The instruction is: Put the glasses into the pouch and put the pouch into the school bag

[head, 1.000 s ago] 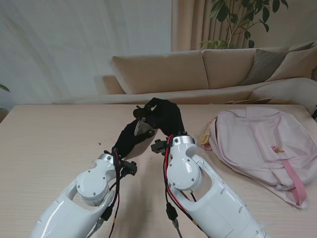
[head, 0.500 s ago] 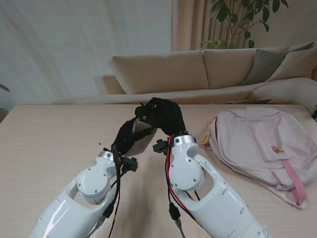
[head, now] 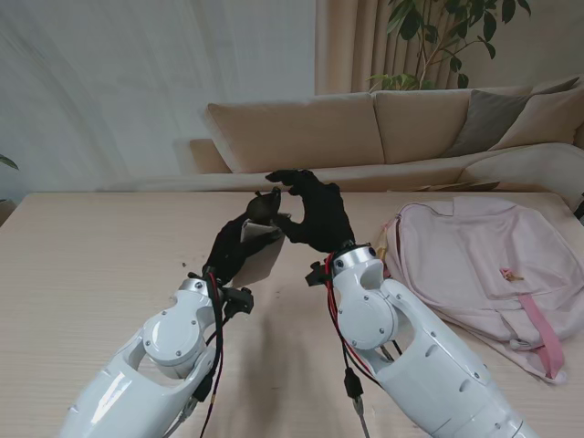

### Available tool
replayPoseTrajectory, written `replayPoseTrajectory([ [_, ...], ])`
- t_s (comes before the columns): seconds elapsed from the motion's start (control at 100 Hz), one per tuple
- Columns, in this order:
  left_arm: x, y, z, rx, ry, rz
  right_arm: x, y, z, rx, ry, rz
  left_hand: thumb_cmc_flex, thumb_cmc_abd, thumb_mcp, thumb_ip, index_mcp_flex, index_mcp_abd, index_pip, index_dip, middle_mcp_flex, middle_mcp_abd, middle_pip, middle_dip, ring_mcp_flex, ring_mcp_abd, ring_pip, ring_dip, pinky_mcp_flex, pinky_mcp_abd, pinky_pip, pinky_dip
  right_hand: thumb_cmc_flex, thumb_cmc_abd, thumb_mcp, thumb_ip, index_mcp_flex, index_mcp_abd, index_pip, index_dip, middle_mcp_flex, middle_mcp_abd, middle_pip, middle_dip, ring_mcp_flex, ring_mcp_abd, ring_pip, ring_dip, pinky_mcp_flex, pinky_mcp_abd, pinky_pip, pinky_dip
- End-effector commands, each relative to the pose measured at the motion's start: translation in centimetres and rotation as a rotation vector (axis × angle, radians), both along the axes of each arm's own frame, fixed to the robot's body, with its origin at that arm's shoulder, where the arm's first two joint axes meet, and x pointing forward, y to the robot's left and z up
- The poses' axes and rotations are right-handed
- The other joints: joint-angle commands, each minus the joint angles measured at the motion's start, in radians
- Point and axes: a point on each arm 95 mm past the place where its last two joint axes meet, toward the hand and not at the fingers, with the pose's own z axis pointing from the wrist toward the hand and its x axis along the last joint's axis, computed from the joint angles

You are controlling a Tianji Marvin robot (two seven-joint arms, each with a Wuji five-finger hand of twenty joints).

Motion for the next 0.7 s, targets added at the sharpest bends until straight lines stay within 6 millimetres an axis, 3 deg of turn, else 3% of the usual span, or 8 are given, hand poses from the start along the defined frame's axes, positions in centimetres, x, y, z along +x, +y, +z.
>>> replayPoseTrajectory([
  [0.0, 0.0, -0.6, 0.6, -0.016, -0.009, -0.012, -0.1, -0.3, 0.1, -0.047, -0.019, -0.011, 0.022, 0.046, -0.016, 0.0, 0.063, -0.087, 0.078, 0.036, 0.028, -0.021, 0.019, 0.025, 0.033, -0.02, 0.03, 0.016, 0.0, -0.009, 0.037, 0.016, -0.026, -0.008, -0.023, 0.04, -0.057, 0.01, 0.017, -0.008, -0.039, -0.04, -0.018, -0.016, -0.043, -0.038, -0.029, -0.016, -0.016, -0.035, -0.033, -0.009],
  [0.18, 0.0, -0.7, 0.6, -0.008, -0.009, 0.001, -0.5, -0.9, 1.4, -0.059, -0.134, 0.01, 0.019, 0.039, -0.011, 0.004, 0.058, -0.079, 0.078, 0.034, 0.028, -0.023, 0.017, 0.032, 0.031, -0.022, 0.037, 0.019, 0.002, -0.008, 0.045, 0.02, -0.056, -0.011, -0.05, 0.033, -0.109, 0.017, 0.034, -0.026, -0.099, -0.058, -0.045, -0.036, -0.088, -0.072, -0.091, -0.046, -0.017, -0.042, -0.091, -0.024],
  [0.34, 0.0, -0.6, 0.6, 0.007, -0.014, 0.004, -1.4, -1.2, 2.6, -0.067, -0.232, 0.054, 0.018, 0.037, -0.008, 0.005, 0.059, -0.07, 0.08, 0.031, 0.03, -0.021, 0.016, 0.037, 0.03, -0.017, 0.041, 0.02, 0.0, -0.007, 0.049, 0.022, -0.087, 0.008, -0.068, 0.029, -0.103, -0.006, 0.039, -0.038, -0.091, -0.102, -0.108, -0.064, -0.113, -0.107, -0.142, -0.072, -0.017, -0.049, -0.122, -0.036],
  [0.44, 0.1, -0.6, 0.7, 0.014, -0.019, 0.007, -2.4, -0.8, 2.9, -0.076, -0.252, 0.093, 0.015, 0.034, -0.006, 0.004, 0.06, -0.07, 0.078, 0.026, 0.029, -0.023, 0.014, 0.038, 0.03, -0.019, 0.042, 0.02, 0.001, -0.006, 0.05, 0.023, -0.111, 0.048, -0.101, 0.03, -0.099, 0.001, 0.037, -0.044, -0.089, -0.119, -0.143, -0.076, -0.133, -0.132, -0.189, -0.096, -0.02, -0.057, -0.169, -0.064],
  [0.69, 0.2, -0.6, 0.7, 0.022, -0.024, 0.01, -3.5, 0.8, 1.7, -0.226, -0.262, 0.128, 0.01, 0.03, 0.002, 0.007, 0.055, -0.062, 0.078, 0.02, 0.025, -0.021, 0.014, 0.038, 0.027, -0.018, 0.042, 0.018, 0.0, -0.005, 0.053, 0.025, -0.194, 0.214, -0.358, 0.053, -0.122, 0.044, -0.006, -0.081, -0.082, -0.115, -0.322, -0.137, -0.198, -0.169, -0.278, -0.143, -0.034, -0.063, -0.34, -0.117],
])
